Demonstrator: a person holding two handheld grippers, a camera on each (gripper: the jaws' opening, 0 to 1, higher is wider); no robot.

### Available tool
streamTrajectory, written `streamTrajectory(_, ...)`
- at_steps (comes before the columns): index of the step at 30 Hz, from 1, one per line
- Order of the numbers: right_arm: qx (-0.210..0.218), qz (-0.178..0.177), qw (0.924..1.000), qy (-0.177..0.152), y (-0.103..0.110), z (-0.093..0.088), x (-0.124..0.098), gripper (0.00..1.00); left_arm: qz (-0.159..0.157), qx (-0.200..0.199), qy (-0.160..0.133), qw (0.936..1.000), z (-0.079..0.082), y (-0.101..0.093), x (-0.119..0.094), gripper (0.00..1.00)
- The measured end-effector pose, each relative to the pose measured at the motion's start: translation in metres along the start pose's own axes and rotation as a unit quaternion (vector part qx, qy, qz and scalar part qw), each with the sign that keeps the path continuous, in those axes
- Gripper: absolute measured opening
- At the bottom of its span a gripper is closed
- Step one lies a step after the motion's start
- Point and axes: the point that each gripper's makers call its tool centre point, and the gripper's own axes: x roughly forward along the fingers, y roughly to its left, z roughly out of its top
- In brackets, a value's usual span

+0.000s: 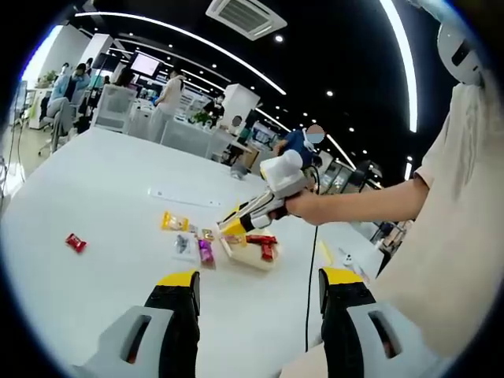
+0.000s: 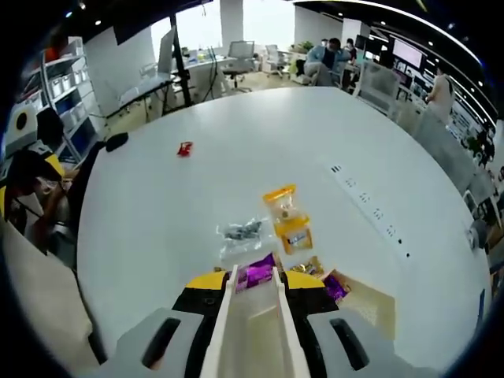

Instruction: Place the target food into the container with the food tongs after gripping and lifting it, then release it inside without dropping or visibly crushing the food.

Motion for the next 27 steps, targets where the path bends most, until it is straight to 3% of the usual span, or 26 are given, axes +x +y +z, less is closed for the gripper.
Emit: streamTrajectory(27,0.014,0.003,0.9997,0.019,0.004,-0.009,0.014,0.26,-0.001,-0.009,0.003,1.0000,-0.002,0.005,0.004,0.61)
